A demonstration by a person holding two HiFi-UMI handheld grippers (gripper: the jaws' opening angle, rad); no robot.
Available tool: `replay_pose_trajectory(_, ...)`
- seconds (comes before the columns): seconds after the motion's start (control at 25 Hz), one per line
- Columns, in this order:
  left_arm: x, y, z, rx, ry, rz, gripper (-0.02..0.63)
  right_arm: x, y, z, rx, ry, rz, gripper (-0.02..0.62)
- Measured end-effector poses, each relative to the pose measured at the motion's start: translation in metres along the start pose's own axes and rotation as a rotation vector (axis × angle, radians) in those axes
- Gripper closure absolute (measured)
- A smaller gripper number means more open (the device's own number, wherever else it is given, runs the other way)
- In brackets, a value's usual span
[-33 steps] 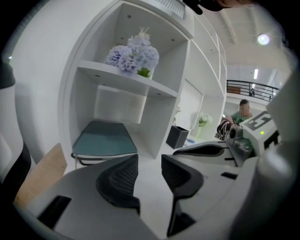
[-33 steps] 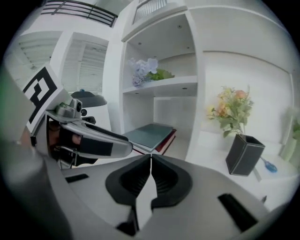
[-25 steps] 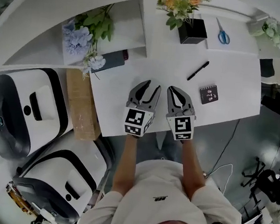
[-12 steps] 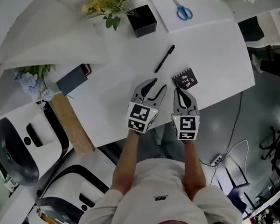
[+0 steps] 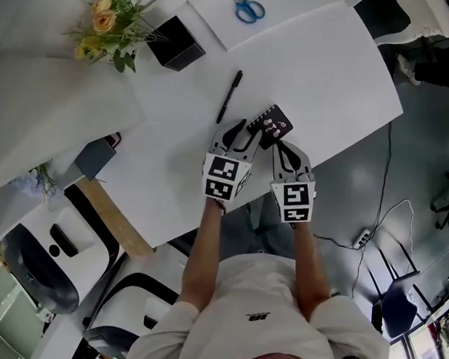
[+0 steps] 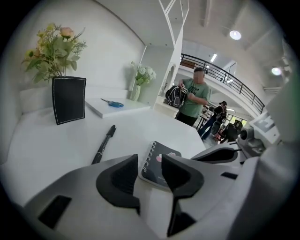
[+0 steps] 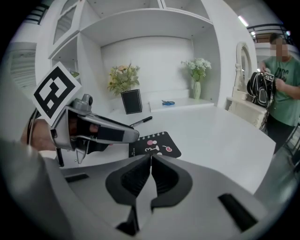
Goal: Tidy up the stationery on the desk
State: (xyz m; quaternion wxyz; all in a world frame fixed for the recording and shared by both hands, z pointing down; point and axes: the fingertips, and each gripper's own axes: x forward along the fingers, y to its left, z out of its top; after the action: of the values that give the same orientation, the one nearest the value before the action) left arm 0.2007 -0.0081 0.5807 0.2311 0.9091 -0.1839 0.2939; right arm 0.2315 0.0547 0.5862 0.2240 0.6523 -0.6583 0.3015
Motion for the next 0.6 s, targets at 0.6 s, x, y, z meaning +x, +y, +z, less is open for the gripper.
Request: replay_pose_trajectory(0.6,0.005,0.001,-0.019,-0.010,0.161,0.012,0.606,0.006,-0.003,-0.012,0.027,0.042,0.012,0.598)
